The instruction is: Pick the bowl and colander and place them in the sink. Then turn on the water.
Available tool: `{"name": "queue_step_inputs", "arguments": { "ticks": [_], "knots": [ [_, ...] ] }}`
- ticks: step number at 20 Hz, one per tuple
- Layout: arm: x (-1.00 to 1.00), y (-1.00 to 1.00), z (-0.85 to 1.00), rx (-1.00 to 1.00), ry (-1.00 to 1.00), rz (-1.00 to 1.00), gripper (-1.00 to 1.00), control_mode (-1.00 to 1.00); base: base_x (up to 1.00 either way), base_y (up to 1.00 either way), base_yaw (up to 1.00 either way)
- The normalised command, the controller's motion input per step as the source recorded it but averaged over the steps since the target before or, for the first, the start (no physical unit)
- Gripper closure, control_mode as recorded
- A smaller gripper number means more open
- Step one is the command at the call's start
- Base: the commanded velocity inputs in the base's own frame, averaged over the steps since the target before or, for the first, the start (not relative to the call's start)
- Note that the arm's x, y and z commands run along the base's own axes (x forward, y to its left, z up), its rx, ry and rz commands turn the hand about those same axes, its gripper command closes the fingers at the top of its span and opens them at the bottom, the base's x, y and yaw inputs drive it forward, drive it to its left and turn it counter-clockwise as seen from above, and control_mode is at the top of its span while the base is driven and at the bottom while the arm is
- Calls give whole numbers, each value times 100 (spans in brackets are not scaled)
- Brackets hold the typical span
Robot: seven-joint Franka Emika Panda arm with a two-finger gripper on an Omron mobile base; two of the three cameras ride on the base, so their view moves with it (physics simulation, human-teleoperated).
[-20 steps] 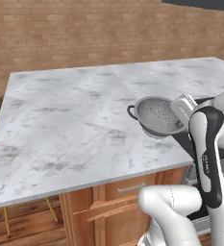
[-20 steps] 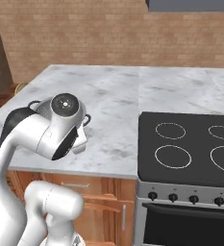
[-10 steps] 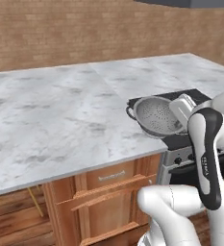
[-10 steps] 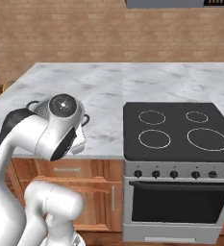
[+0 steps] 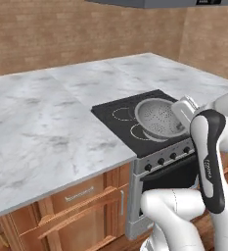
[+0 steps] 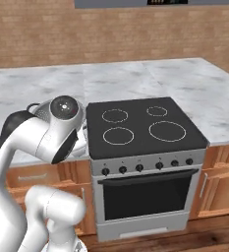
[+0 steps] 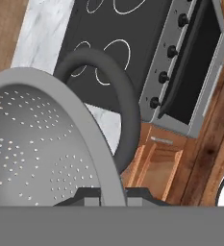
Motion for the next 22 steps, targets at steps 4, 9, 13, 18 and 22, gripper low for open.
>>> {"name": "queue_step_inputs", "arguments": {
  "ticks": [4, 9, 13, 18, 22],
  "knots": [
    [0, 0, 0, 0, 0, 0, 100, 100, -1, -58, -37],
    [0, 0, 0, 0, 0, 0, 100, 100, 0, -48, -37],
    [0, 0, 0, 0, 0, 0, 100, 100, 0, -48, -39],
    [0, 0, 0, 0, 0, 0, 100, 100, 0, -56, -40],
    [0, 0, 0, 0, 0, 0, 100, 100, 1, -56, -41]
  ]
}}
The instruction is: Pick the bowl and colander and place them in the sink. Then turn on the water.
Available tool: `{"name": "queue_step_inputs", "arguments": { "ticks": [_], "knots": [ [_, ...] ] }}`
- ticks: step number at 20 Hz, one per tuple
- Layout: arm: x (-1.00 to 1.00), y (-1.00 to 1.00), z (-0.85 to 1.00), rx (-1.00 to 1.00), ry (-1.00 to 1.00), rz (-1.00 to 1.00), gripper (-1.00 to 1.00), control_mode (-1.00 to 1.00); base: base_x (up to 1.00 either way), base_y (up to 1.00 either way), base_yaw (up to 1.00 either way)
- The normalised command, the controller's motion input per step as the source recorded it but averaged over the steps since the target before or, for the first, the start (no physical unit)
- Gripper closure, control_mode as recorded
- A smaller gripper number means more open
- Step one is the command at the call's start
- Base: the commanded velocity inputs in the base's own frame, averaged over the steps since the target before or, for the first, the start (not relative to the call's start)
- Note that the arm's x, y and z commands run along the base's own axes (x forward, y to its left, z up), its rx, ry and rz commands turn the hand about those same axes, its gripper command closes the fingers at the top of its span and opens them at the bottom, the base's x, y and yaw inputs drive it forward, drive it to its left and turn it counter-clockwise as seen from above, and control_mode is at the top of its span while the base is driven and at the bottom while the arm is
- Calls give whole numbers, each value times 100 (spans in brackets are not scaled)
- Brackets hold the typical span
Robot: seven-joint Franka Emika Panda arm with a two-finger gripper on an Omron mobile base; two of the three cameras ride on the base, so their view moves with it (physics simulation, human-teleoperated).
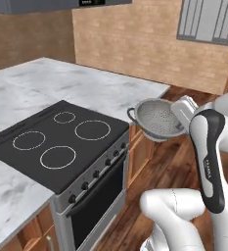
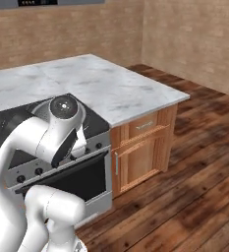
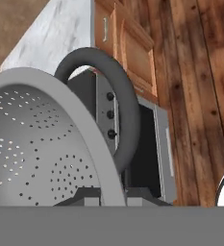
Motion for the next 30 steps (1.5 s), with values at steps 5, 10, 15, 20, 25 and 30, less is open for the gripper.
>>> {"name": "queue_step_inputs", "arguments": {
  "ticks": [5, 10, 15, 20, 25, 30],
  "knots": [
    [0, 0, 0, 0, 0, 0, 100, 100, 9, -45, -39],
    [0, 0, 0, 0, 0, 0, 100, 100, 28, -32, -37],
    [0, 0, 0, 0, 0, 0, 100, 100, 36, -13, -35],
    [0, 0, 0, 0, 0, 0, 100, 100, 50, 0, -31],
    [0, 0, 0, 0, 0, 0, 100, 100, 52, 0, -29],
    [0, 0, 0, 0, 0, 0, 100, 100, 55, 0, -29]
  ]
}}
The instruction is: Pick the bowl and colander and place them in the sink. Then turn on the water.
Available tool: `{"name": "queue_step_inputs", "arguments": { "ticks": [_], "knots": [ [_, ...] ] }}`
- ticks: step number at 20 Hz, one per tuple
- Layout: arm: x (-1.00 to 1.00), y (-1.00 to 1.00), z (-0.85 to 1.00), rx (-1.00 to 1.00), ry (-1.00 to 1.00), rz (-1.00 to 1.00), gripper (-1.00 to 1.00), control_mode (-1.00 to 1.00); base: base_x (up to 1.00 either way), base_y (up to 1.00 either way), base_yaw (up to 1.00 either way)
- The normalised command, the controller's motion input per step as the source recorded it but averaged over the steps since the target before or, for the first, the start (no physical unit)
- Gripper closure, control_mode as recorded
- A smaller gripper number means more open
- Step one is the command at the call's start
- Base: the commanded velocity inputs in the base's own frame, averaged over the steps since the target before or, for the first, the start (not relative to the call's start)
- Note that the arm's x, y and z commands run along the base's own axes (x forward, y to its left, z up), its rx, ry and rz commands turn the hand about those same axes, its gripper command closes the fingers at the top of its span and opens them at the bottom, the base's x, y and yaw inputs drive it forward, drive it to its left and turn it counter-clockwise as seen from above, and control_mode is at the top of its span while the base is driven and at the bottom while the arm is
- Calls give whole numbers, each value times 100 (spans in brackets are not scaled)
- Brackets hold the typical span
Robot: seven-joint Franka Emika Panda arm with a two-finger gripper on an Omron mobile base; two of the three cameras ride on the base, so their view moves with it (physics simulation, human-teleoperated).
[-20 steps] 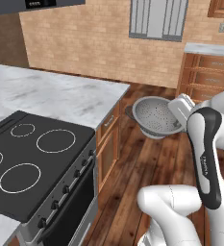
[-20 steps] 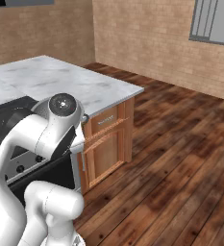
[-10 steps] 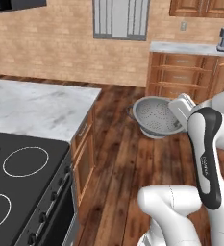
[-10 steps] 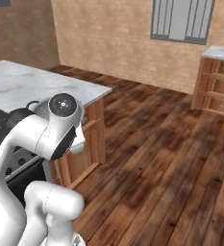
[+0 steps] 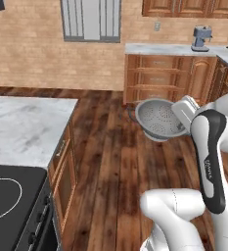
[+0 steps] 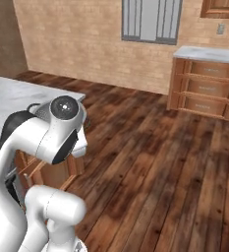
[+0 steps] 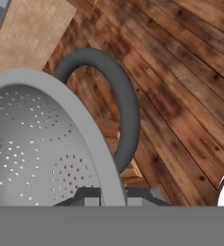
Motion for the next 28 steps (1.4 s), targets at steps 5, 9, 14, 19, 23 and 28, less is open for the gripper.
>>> {"name": "queue_step_inputs", "arguments": {
  "ticks": [5, 9, 14, 19, 23, 28],
  "knots": [
    [0, 0, 0, 0, 0, 0, 100, 100, 64, 0, -31],
    [0, 0, 0, 0, 0, 0, 100, 100, 65, 0, -33],
    [0, 0, 0, 0, 0, 0, 100, 100, 75, 1, -32],
    [0, 0, 0, 0, 0, 0, 100, 100, 84, 9, -30],
    [0, 0, 0, 0, 0, 0, 100, 100, 84, 18, -34],
    [0, 0, 0, 0, 0, 0, 100, 100, 80, 12, -39]
  ]
}}
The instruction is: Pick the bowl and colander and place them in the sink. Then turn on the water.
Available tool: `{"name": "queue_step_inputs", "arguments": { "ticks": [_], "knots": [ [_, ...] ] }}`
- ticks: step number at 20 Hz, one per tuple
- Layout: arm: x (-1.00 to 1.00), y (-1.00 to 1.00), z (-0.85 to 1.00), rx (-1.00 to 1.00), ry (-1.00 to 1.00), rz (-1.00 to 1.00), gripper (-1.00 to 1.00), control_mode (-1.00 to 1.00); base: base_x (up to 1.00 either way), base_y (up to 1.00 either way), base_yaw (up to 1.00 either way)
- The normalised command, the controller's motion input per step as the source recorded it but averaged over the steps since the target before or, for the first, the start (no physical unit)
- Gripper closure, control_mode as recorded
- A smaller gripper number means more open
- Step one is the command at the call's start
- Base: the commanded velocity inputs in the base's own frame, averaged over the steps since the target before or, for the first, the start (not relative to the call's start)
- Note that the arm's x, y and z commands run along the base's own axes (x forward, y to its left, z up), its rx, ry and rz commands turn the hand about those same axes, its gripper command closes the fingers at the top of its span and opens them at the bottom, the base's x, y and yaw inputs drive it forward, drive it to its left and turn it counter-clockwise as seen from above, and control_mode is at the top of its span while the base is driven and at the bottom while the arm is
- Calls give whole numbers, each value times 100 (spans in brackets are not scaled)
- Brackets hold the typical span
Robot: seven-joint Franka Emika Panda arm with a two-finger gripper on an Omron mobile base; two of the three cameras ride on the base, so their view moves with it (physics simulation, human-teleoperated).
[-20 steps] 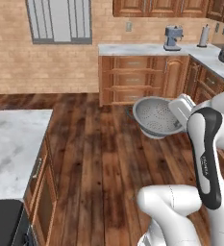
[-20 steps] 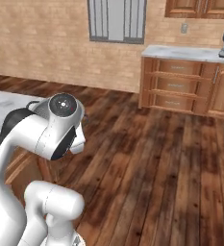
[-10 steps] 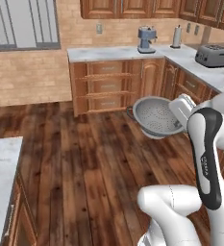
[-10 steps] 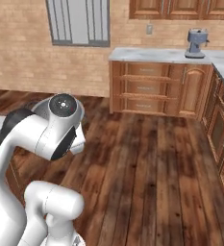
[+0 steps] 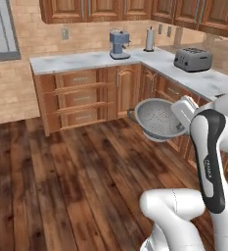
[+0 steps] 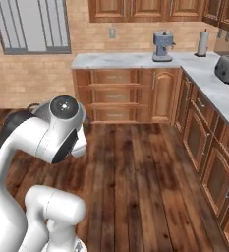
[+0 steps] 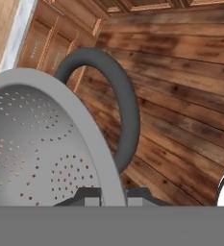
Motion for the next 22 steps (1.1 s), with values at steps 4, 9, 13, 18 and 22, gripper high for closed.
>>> {"name": "queue_step_inputs", "arguments": {
  "ticks": [4, 9, 13, 18, 22],
  "knots": [
    [0, 0, 0, 0, 0, 0, 100, 100, 42, 0, -49],
    [0, 0, 0, 0, 0, 0, 100, 100, 50, 9, -52],
    [0, 0, 0, 0, 0, 0, 100, 100, 44, 1, -54],
    [0, 0, 0, 0, 0, 0, 100, 100, 45, 13, -51],
    [0, 0, 0, 0, 0, 0, 100, 100, 52, 23, -42]
  ]
}}
